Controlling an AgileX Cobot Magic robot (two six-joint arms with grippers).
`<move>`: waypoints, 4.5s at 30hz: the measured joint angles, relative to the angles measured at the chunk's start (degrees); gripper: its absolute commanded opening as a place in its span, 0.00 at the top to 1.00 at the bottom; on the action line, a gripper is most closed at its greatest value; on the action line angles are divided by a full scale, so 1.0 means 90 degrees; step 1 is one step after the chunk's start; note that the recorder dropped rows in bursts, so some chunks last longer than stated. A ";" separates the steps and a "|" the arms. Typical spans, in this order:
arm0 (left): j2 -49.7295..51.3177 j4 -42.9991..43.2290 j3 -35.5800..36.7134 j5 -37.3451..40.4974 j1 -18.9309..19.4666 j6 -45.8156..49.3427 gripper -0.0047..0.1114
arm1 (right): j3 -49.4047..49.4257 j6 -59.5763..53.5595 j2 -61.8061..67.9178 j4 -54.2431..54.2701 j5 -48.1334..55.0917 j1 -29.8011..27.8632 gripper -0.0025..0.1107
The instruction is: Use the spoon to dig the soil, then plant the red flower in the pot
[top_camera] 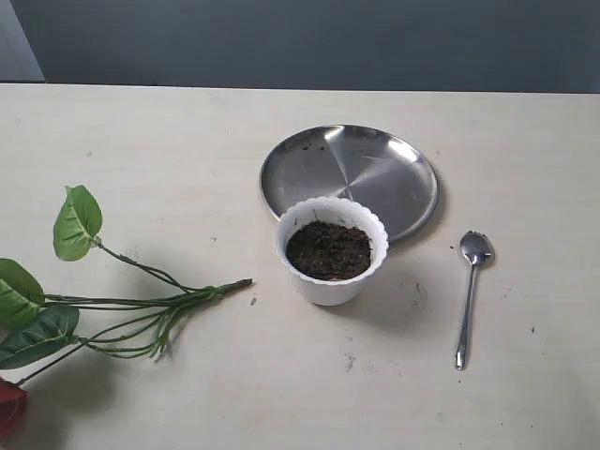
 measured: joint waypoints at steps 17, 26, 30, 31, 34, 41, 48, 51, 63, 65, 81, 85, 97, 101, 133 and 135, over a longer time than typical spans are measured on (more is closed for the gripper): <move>0.0000 0.0000 0.0000 0.0000 0.0000 0.0000 0.96 | 0.0000 0.0477 0.0000 0.3901 -0.1367 0.0000 0.98; 0.0000 0.0000 0.0000 0.0000 0.0000 0.0000 0.96 | -0.0091 0.0114 0.0000 0.5146 -0.0973 0.0000 0.98; 0.0000 0.0000 0.0000 0.0000 0.0000 0.0000 0.96 | -0.0917 -0.1159 0.0101 0.5173 -0.0481 0.0000 0.98; 0.0000 0.0000 0.0000 0.0000 0.0000 0.0000 0.96 | -0.1197 -0.1483 0.0251 0.5173 -0.0384 0.0000 0.98; 0.0000 0.0000 0.0000 0.0000 0.0000 0.0000 0.96 | -0.2100 -0.2444 0.1011 0.5146 -0.0031 0.0000 0.98; 0.0000 0.0000 0.0000 0.0000 0.0000 0.0000 0.96 | -0.4854 -0.2894 0.4061 0.3882 0.1519 0.0000 0.98; 0.0000 0.0000 0.0000 0.0000 0.0000 0.0000 0.96 | -0.7596 -0.1355 0.7221 0.2166 0.3698 0.0129 0.98; 0.0000 0.0000 0.0000 0.0000 0.0000 0.0000 0.96 | -0.8037 -0.0355 0.8100 0.0943 0.4131 0.0587 0.98; 0.0000 0.0000 0.0000 0.0000 0.0000 0.0000 0.96 | -0.6858 0.1496 0.9217 0.0012 0.3729 0.2530 0.91; 0.0000 0.0000 0.0000 0.0000 0.0000 0.0000 0.96 | -0.6559 0.1589 0.9242 0.0025 0.3586 0.2564 0.79; 0.0000 0.0000 0.0000 0.0000 0.0000 0.0000 0.96 | -0.4304 0.2391 0.9255 0.0602 0.1002 0.2567 0.64; 0.0000 0.0000 0.0000 0.0000 0.0000 0.0000 0.96 | -0.4305 0.2391 0.9396 0.0626 0.0775 0.2567 0.64; 0.0000 0.0000 0.0000 0.0000 0.0000 0.0000 0.96 | -0.4407 0.2397 1.0753 0.0998 0.0437 0.2567 0.64; 0.0000 0.0000 0.0000 0.0000 0.0000 0.0000 0.96 | -0.4724 0.2397 1.0820 0.1026 0.0567 0.2567 0.64; 0.0000 0.0000 0.0000 0.0000 0.0000 0.0000 0.96 | -0.5022 0.2397 1.1104 0.0839 0.1188 0.2567 0.64; 0.0000 0.0000 0.0000 0.0000 0.0000 0.0000 0.96 | -0.5022 0.2397 1.1104 0.0840 0.1152 0.2567 0.64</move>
